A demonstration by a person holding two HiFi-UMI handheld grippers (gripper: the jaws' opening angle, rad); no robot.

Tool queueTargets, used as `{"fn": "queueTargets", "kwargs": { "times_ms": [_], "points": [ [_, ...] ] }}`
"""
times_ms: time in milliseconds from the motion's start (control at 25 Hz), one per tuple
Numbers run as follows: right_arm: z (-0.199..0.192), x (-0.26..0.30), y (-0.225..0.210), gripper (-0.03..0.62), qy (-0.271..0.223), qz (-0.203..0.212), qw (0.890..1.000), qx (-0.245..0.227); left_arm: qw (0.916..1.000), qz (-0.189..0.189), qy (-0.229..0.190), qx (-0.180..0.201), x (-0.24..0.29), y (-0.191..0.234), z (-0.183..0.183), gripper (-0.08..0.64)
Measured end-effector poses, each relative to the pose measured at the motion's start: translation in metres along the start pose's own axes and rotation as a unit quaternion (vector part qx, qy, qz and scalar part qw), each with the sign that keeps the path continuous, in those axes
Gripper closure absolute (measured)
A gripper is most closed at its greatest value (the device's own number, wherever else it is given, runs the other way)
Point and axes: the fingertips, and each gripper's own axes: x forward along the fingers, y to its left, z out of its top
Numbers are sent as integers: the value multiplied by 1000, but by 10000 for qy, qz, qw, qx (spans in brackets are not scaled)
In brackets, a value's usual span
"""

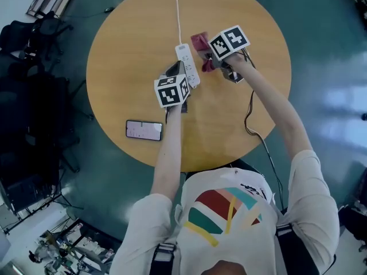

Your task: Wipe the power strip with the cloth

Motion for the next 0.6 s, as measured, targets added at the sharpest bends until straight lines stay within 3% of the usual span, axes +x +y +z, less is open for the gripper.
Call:
{"fn": "queueTargets", "kwargs": {
  "times_ms": [120, 280, 400, 600],
  "points": [
    [7, 14, -15, 552, -128, 125, 9973, 705, 9989, -197, 386, 199, 18, -4, -14, 518],
    [21, 38, -26, 552, -186, 271, 9951, 932, 9975, -344, 502, 368, 28, -3, -26, 518],
    [32, 51, -30, 552, -213, 411, 9907, 1277, 9976, -406, 491, 266, 28, -3, -22, 518],
    [26, 70, -35, 552, -126, 450, 9867, 1560, 9973, -365, 536, 351, 30, 0, -29, 518]
  ]
}}
